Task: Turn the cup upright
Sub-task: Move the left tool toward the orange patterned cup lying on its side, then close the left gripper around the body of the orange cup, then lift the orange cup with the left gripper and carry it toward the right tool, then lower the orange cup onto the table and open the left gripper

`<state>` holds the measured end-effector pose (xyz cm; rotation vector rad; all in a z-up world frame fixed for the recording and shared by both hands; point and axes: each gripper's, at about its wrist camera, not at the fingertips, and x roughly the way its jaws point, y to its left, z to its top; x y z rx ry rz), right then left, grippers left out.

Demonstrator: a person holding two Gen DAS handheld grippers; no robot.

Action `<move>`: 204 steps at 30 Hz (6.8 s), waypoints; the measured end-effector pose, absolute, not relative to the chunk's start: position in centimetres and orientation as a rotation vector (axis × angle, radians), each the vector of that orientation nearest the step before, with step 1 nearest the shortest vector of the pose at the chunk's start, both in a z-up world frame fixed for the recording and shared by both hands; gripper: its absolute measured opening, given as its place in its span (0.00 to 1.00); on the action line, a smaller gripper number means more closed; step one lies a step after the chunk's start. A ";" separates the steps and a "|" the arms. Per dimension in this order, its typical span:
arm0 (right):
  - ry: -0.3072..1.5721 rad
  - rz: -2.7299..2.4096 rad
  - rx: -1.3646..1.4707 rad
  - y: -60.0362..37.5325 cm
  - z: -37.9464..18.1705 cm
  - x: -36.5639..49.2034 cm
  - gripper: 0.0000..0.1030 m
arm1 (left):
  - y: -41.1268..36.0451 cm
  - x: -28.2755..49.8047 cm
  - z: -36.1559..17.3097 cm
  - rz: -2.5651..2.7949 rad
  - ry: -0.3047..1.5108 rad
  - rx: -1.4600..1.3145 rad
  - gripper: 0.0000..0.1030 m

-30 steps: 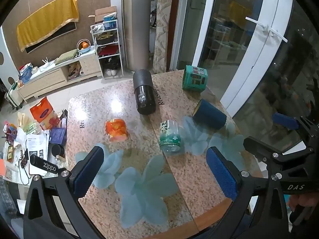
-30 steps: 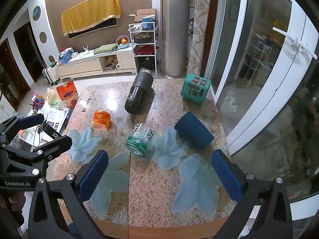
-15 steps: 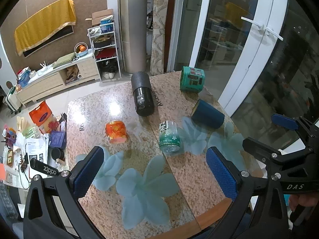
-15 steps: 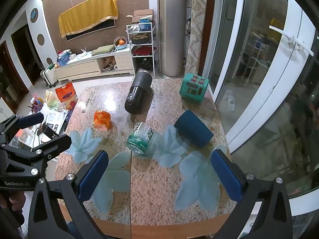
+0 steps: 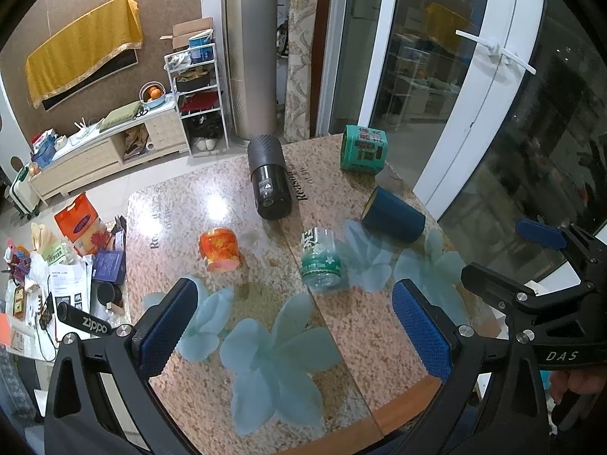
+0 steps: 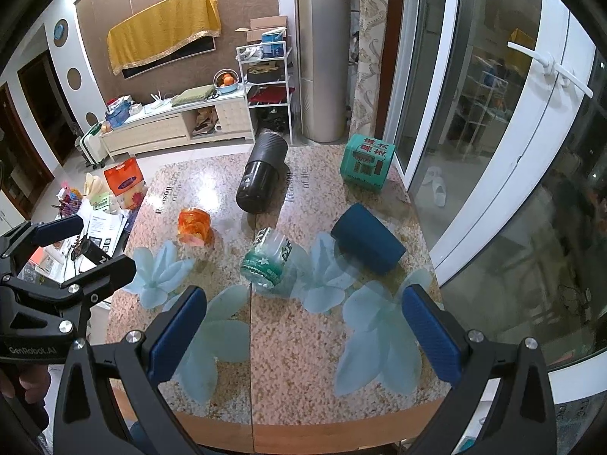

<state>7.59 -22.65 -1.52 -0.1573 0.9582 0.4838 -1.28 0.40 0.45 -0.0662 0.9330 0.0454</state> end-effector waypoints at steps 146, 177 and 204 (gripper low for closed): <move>1.334 0.555 0.020 -23.2 -10.6 8.1 1.00 | 0.0 0.1 -16.2 -0.570 1.293 0.415 0.69; 1.444 0.553 -0.090 -23.5 -15.0 6.9 1.00 | -0.3 -2.1 -24.4 0.027 1.418 -0.224 0.70; 1.463 0.563 -0.054 -23.7 -15.0 6.8 1.00 | 3.2 -3.9 -24.8 0.029 1.439 -0.253 1.00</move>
